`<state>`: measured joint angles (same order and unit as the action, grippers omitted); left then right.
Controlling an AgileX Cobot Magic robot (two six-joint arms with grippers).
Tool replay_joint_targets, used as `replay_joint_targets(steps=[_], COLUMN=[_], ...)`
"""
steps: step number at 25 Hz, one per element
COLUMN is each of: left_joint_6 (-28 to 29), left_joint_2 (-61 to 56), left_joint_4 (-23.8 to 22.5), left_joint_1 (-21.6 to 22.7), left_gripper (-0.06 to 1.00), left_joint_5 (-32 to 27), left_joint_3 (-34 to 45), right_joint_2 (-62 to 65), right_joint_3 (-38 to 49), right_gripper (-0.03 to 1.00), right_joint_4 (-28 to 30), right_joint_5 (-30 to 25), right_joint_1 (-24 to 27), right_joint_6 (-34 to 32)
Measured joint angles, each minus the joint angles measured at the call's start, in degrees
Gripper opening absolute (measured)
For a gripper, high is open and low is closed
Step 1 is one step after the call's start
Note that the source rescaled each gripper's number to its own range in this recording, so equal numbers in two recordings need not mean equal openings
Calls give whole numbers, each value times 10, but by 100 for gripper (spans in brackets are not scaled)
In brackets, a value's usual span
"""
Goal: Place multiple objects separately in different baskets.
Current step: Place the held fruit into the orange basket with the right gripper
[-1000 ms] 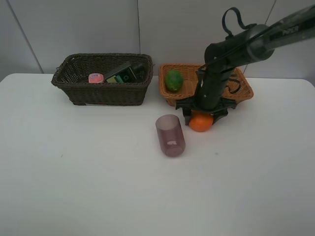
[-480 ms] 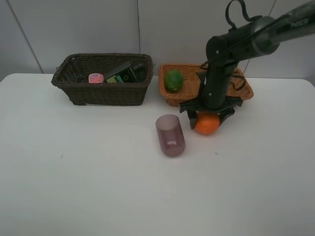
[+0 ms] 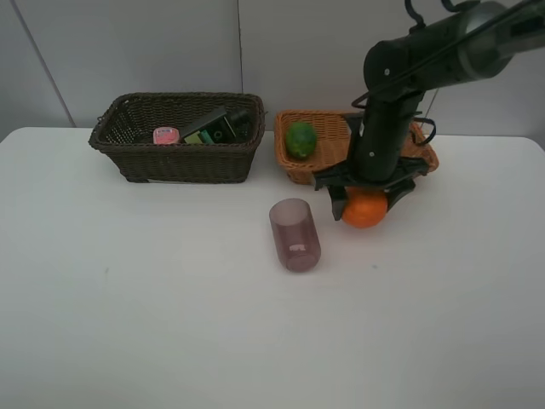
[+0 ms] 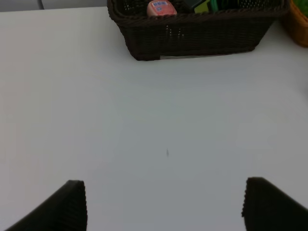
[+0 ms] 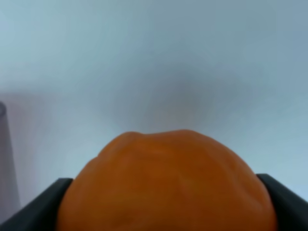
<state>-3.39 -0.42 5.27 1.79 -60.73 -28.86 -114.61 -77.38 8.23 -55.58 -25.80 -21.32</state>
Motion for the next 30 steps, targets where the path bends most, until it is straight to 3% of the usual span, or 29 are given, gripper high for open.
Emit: replay_joint_targets(steps=[6,15,30], left_joint_6=[0,0,0], left_joint_2=[0,0,0], left_joint_4=[0,0,0], left_joint_1=[0,0,0], left_gripper=[75,75,75], left_joint_5=[0,0,0], left_joint_3=[0,0,0], right_joint_2=[45,76,73], right_joint_3=[53,54,-119], right_gripper=[34,34,34], right_joint_4=[1,9,90], right_joint_5=[12,22,-3], right_joint_1=[-1,5,79], right_joint_6=[1,1,1])
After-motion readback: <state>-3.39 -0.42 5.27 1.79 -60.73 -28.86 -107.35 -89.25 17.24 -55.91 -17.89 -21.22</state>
